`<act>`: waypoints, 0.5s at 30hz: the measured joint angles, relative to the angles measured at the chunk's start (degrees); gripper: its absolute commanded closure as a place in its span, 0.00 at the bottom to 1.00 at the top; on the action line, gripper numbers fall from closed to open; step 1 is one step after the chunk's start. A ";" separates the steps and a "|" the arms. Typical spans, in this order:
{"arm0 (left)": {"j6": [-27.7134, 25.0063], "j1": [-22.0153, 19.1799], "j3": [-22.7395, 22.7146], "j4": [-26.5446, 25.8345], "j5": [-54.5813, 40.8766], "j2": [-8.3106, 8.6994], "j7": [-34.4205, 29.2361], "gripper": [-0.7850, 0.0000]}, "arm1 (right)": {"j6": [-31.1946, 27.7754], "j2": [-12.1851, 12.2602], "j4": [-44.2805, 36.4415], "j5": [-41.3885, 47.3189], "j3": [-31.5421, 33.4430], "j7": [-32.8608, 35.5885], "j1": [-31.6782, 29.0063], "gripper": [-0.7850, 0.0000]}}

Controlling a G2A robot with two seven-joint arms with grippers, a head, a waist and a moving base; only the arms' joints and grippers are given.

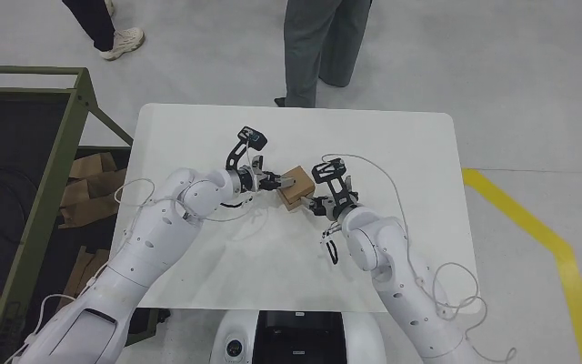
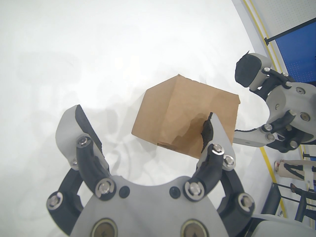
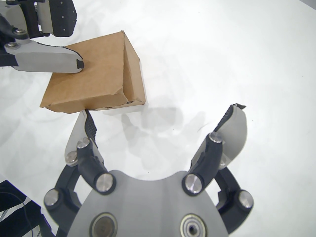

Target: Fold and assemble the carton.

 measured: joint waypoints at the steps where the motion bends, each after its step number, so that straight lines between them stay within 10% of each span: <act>1: -0.02 0.04 -0.02 0.00 0.04 -0.02 0.02 0.00 | 0.00 -0.02 0.11 0.06 -0.04 -0.06 0.05 0.00; 15: -0.40 0.54 -0.55 -0.41 0.52 -0.22 -0.48 0.00 | 0.70 -0.31 1.16 0.01 -0.55 -0.93 0.46 0.00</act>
